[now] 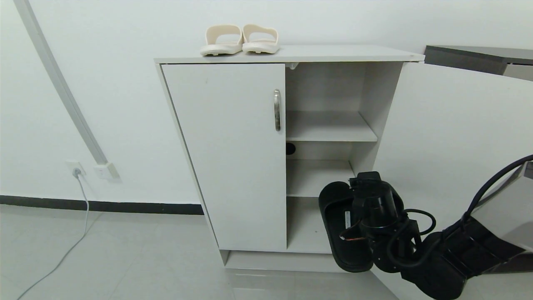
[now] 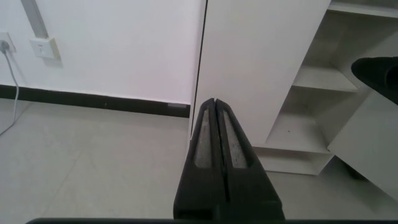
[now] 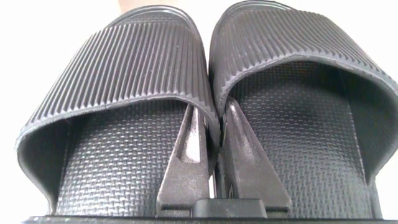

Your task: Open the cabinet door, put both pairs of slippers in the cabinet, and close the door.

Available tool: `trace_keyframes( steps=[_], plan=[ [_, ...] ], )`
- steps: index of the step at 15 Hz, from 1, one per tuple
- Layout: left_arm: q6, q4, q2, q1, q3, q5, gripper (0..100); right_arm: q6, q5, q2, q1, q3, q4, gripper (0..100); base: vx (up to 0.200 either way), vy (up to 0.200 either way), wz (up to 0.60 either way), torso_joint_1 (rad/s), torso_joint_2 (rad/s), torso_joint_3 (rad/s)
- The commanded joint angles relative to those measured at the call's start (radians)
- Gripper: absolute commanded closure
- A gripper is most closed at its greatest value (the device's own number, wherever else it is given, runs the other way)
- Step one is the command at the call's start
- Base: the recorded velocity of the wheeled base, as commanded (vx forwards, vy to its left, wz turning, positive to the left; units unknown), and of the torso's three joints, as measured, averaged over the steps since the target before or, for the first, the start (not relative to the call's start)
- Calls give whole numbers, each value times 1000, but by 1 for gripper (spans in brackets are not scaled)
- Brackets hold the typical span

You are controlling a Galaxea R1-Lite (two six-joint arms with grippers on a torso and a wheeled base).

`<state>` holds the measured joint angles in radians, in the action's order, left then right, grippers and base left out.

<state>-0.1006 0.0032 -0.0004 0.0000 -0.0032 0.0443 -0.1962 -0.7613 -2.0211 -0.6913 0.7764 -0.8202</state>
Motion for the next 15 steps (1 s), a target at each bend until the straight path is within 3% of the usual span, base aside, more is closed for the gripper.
trace_keyframes(
  steps=[1,4,6,10,15],
  plan=[
    [-1,0,2,0,0,0,100,0,0,5,-1,-2,0,100,0,0,0,0,0,0],
    [-1,0,2,0,0,0,100,-8,19,5,-13,3,-13,100,0,0,0,0,0,0],
    [1,0,2,0,0,0,100,-8,109,-16,-79,-2,-106,100,0,0,0,0,0,0],
    [1,0,2,0,0,0,100,-45,106,-137,-114,96,-146,100,0,0,0,0,0,0],
    [1,0,2,0,0,0,100,-49,100,-173,-105,109,-146,100,0,0,0,0,0,0]
  ],
)
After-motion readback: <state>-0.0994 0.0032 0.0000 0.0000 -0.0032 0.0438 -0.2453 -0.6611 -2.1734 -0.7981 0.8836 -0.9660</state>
